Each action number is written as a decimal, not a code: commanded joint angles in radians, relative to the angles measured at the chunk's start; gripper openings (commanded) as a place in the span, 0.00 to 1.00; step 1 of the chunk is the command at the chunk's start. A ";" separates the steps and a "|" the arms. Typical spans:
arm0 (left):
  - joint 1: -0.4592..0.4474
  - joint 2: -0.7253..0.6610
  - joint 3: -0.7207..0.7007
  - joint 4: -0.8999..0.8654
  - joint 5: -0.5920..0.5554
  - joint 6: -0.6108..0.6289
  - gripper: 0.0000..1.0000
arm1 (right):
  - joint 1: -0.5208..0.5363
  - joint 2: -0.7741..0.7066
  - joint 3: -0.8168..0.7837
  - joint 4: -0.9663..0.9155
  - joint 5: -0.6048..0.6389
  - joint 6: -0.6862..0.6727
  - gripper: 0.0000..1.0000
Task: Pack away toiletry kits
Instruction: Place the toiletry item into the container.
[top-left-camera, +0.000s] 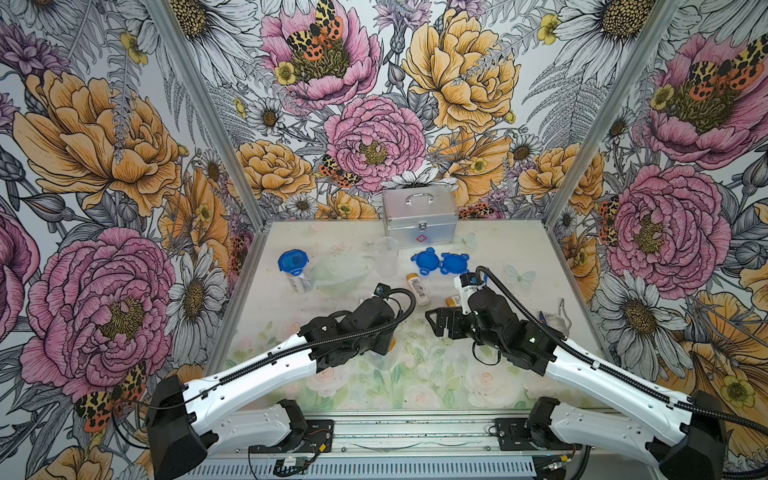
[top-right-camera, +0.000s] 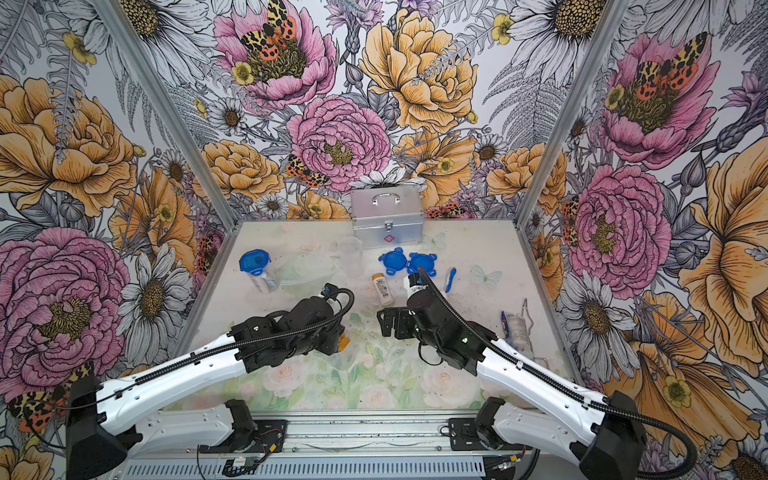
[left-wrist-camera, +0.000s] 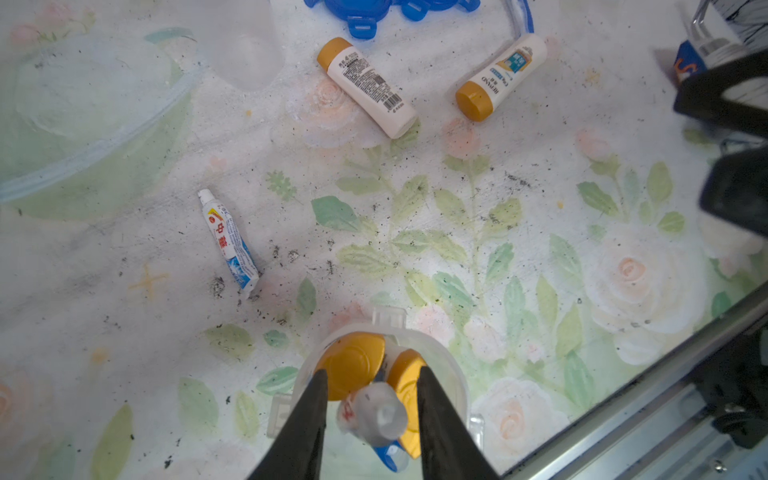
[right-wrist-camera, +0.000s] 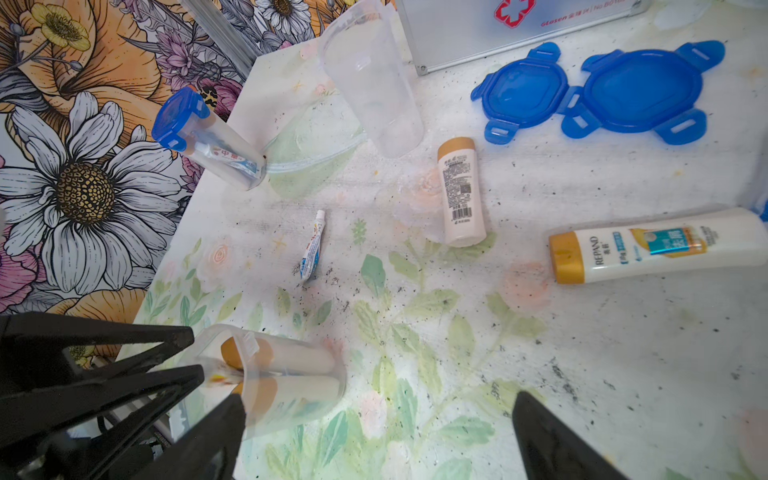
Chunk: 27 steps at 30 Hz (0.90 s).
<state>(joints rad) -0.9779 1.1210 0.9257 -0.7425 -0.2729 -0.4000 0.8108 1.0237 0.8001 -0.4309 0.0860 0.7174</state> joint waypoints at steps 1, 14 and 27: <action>-0.007 -0.037 -0.007 0.025 -0.003 0.007 0.43 | -0.012 -0.008 0.001 -0.015 0.012 -0.008 0.99; 0.095 -0.153 0.040 -0.077 0.130 -0.117 0.77 | -0.109 0.128 0.095 -0.150 -0.022 -0.023 0.99; 0.297 -0.207 0.089 -0.163 0.335 -0.178 0.99 | -0.244 0.567 0.371 -0.241 -0.183 -0.154 0.99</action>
<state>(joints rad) -0.6891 0.9203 0.9714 -0.8730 0.0105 -0.5556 0.5793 1.5585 1.1133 -0.6384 -0.0509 0.6197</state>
